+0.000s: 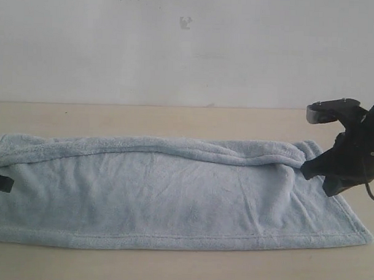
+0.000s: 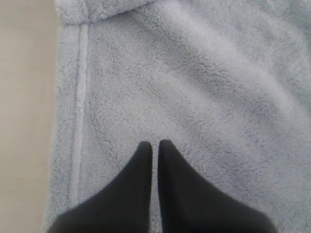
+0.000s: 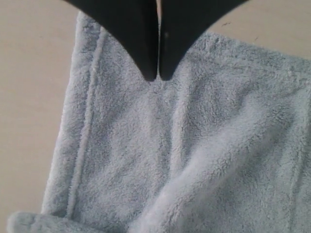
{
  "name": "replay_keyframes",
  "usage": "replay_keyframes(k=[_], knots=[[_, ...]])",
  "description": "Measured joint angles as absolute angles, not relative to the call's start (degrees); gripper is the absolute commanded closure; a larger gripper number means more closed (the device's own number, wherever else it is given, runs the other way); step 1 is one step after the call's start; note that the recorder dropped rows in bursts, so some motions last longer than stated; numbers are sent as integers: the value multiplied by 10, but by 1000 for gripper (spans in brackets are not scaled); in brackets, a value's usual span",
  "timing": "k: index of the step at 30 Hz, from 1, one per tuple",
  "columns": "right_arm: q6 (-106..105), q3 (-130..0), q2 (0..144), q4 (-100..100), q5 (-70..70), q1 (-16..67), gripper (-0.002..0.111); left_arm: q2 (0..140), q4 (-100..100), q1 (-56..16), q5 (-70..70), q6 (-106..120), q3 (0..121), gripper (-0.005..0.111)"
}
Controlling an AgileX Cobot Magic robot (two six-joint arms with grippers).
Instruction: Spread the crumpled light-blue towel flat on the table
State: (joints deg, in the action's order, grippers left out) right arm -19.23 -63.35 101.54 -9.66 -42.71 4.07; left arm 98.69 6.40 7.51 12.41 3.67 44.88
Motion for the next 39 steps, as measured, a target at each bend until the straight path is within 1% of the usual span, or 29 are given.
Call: replay_keyframes(k=[10,19,24,28,33,39], knots=[[-195,-634,1074,-95,-391,47,108,1026,64,75,124,37,449,103],[-195,-634,1125,-73,-369,47,108,1029,64,76,124,37,449,103],[-190,-634,1125,-62,-367,47,108,1031,64,76,122,39,449,103],[-143,-631,1126,-16,-378,47,108,1043,64,76,139,40,449,103],[-85,-586,1113,33,-357,47,108,1049,64,76,167,41,453,103],[-34,-510,1065,70,-324,47,108,1043,48,65,236,44,458,103]])
